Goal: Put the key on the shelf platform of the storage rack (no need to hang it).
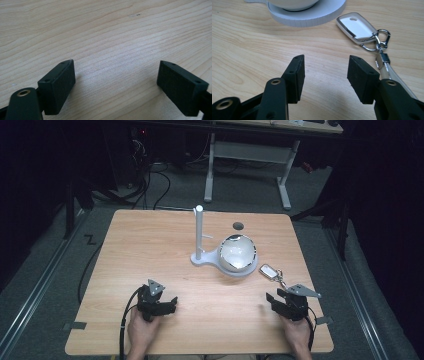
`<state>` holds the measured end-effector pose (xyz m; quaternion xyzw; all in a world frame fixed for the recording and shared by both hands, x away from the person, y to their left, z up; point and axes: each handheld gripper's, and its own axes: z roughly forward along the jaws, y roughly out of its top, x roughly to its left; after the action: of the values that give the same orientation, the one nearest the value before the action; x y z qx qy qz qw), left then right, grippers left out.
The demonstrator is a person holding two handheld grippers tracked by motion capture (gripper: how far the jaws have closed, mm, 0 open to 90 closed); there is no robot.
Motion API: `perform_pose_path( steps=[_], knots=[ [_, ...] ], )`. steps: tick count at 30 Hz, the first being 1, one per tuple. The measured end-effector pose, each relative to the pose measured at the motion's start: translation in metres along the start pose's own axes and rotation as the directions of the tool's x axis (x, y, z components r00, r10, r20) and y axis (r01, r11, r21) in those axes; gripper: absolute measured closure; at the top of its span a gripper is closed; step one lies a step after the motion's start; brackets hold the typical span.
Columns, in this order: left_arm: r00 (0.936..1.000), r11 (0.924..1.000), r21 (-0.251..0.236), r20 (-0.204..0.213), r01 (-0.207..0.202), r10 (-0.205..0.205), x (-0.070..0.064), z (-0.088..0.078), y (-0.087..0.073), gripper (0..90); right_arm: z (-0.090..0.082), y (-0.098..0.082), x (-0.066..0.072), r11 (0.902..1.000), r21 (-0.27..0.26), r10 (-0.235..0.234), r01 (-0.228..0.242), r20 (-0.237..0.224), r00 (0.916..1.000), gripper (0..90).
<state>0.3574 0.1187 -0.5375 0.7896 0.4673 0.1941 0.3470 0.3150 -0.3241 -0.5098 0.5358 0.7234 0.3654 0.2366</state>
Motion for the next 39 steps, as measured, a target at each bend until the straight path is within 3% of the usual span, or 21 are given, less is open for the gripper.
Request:
perform_pose_path(
  steps=[6, 13, 19, 28, 39],
  knots=[
    [1.0000, 1.0000, -0.001, 0.001, 0.001, -0.001, 0.000, 0.000, 0.000, 15.6, -0.004, 0.003, -0.005, 0.9999, -0.003, 0.015, -0.015, 0.008, 0.9999, 49.2],
    [1.0000, 1.0000, 0.000, 0.004, -0.003, 0.003, 0.000, 0.000, 0.000, 15.5, -0.009, 0.010, -0.010, 0.9998, -0.019, -0.001, 0.002, 0.034, 0.9994, 49.7],
    [1.0000, 1.0000, -0.001, 0.004, -0.003, 0.003, 0.000, 0.000, 0.000, 15.6, -0.006, 0.019, -0.021, 1.0000, -0.002, -0.006, 0.006, 0.084, 0.9964, 50.6],
    [1.0000, 1.0000, -0.001, 0.006, -0.004, 0.004, 0.000, 0.000, 0.000, 15.6, -0.001, 0.024, -0.037, 0.9990, 0.001, 0.045, -0.045, 0.110, 0.9930, 52.2],
    [0.9999, 1.0000, -0.001, 0.008, -0.007, 0.007, 0.000, 0.000, 0.000, 15.6, 0.019, 0.027, -0.054, 0.9950, 0.075, 0.057, -0.066, 0.121, 0.9910, 56.2]
  ],
)
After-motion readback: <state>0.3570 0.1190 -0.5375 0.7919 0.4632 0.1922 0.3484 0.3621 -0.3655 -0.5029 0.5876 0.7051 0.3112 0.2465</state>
